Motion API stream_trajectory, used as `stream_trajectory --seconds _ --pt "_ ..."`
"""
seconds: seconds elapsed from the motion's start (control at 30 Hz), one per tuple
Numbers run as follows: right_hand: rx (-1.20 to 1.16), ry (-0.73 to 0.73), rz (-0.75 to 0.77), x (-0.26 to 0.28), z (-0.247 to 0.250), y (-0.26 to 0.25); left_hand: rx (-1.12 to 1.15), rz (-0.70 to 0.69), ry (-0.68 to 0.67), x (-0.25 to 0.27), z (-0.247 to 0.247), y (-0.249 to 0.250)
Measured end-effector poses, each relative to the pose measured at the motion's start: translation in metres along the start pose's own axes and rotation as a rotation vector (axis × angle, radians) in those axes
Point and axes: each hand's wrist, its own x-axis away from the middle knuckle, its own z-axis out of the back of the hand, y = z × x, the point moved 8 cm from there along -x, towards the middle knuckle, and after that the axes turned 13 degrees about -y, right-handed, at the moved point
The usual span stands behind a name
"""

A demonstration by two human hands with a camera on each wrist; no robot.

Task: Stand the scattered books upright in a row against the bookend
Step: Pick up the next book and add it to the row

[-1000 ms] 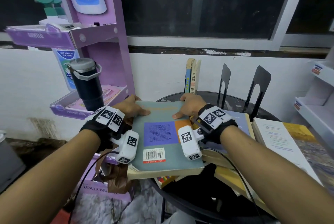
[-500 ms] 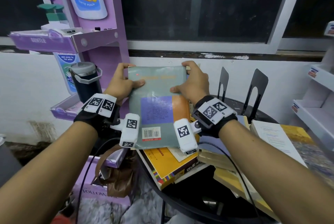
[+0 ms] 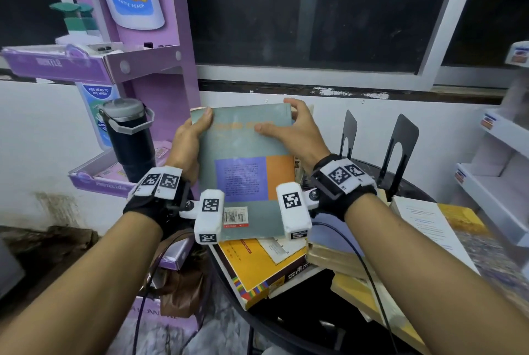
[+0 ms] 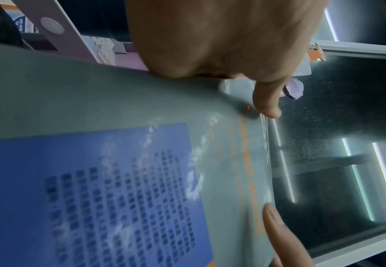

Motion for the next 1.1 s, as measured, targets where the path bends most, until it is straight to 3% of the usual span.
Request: stream_trajectory --seconds 0.2,0.37,0.63,0.77,1.1 --pt "-0.038 -0.078 -0.073 -0.011 -0.003 0.004 0.007 -0.035 0.032 0.000 0.006 0.001" --pt "0.001 -0.217 -0.007 -0.005 -0.002 -0.013 0.001 -0.080 0.021 -0.003 0.005 0.006" --pt "0.117 -0.403 0.047 0.014 -0.002 -0.044 -0.044 -0.115 -0.117 -0.009 -0.009 0.026" --pt "0.166 -0.352 0.123 0.020 0.008 -0.060 -0.052 -0.117 -0.152 -0.018 -0.026 0.037" --pt "0.275 -0.058 0.236 0.031 0.064 -0.099 0.002 -0.072 -0.264 -0.042 -0.092 0.051"
